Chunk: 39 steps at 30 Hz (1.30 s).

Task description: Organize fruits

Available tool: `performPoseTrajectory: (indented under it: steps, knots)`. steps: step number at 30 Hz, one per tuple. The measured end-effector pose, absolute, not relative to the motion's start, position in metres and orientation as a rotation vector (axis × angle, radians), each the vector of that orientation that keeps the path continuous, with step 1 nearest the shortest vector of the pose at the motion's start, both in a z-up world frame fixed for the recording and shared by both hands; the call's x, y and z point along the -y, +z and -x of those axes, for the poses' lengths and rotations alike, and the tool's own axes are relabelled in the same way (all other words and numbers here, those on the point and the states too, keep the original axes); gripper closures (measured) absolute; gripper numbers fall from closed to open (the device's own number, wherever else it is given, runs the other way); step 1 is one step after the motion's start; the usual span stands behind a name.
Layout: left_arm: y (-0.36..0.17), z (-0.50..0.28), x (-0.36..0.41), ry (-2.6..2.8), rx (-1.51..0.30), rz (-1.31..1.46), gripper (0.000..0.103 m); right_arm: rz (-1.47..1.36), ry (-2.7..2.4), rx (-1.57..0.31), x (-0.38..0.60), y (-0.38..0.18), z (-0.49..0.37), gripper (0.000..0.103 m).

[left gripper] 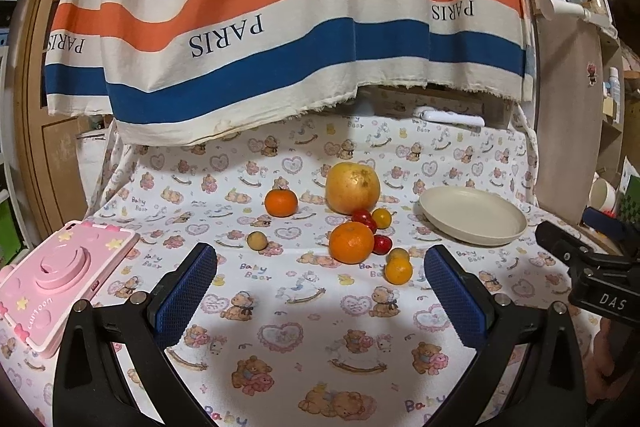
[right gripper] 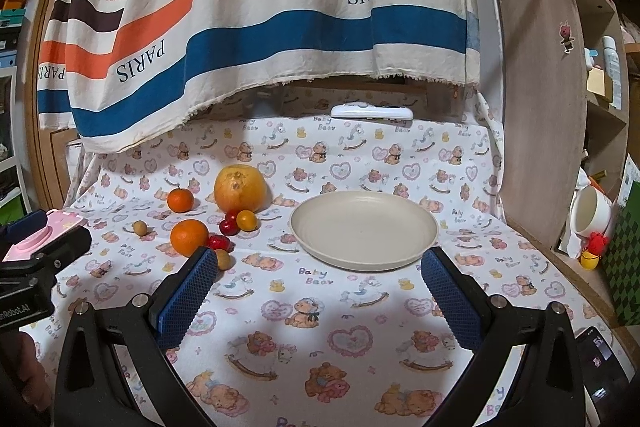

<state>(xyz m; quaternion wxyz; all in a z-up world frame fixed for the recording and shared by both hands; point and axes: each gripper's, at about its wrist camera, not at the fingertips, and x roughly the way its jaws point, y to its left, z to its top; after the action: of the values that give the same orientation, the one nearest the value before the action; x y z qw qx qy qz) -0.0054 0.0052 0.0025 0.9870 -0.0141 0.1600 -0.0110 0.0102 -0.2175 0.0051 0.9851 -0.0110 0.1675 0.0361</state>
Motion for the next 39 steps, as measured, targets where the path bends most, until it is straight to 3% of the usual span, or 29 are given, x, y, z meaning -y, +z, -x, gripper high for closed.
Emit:
performPoseTrajectory:
  steps: [14, 19, 31, 39]
  knots:
    - [0.027, 0.004, -0.014, -0.055, -0.385, -0.034, 0.0, 0.039, 0.042, -0.34, 0.217, 0.008, -0.014, 0.001]
    - [0.046, -0.004, -0.017, -0.041, -0.378, -0.051, 0.0, 0.012, 0.101, -0.409, 0.221, 0.028, -0.023, 0.001]
    - [0.084, -0.055, -0.024, -0.018, -0.38, -0.025, 0.0, -0.024, 0.11, -0.373, 0.212, 0.092, -0.073, 0.001]
    - [0.077, -0.083, -0.038, -0.03, -0.379, 0.034, 0.0, -0.059, 0.129, -0.372, 0.196, 0.094, -0.114, 0.001]
